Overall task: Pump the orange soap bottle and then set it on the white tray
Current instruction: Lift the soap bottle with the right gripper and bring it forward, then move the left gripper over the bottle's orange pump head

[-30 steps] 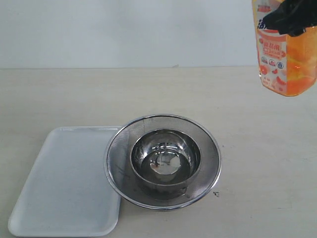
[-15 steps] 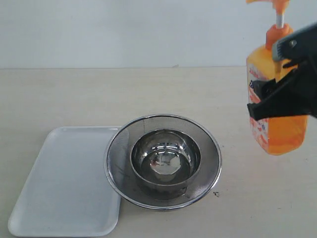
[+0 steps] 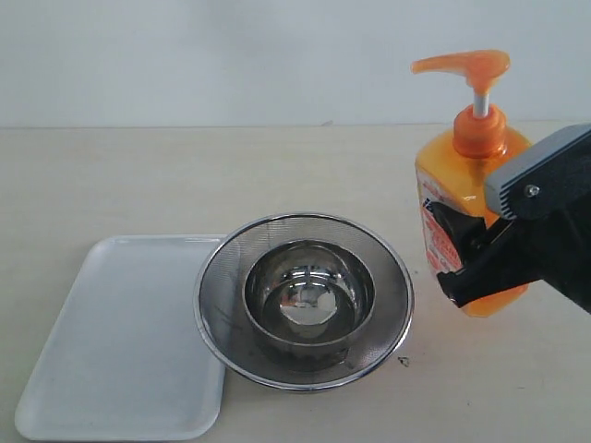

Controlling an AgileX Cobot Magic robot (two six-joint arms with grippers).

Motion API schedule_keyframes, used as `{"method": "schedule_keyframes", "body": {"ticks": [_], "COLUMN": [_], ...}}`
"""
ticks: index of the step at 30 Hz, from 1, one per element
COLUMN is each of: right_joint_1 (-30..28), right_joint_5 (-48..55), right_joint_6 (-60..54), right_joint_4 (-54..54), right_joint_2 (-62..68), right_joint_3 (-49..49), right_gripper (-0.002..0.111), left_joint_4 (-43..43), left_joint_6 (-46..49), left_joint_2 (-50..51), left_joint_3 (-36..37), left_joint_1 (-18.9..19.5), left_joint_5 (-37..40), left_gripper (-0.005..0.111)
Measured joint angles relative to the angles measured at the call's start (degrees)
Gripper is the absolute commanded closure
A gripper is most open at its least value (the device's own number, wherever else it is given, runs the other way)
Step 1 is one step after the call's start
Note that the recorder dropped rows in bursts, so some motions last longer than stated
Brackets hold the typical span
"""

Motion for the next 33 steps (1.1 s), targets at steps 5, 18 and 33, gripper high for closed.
{"method": "schedule_keyframes", "body": {"ticks": [5, 18, 33], "right_joint_1": [0.00, 0.00, 0.00], "right_joint_5": [1.92, 5.88, 3.70], "right_joint_6": [0.00, 1.93, 1.93], "right_joint_4": [-1.15, -6.44, -4.47], "right_joint_2": [0.22, 0.22, 1.32], "right_joint_3": [0.00, 0.00, 0.00], "right_gripper": [0.109, 0.109, 0.109], "left_joint_4": [0.00, -56.09, -76.94], "left_joint_6": [0.59, 73.35, 100.29], "left_joint_2": [3.92, 32.95, 64.22], "left_joint_3": [-6.08, -25.61, -47.77], "left_joint_1": [0.00, -5.47, -14.45], "left_joint_5": [3.95, 21.84, 37.41], "left_gripper": [0.102, 0.102, 0.102]}}
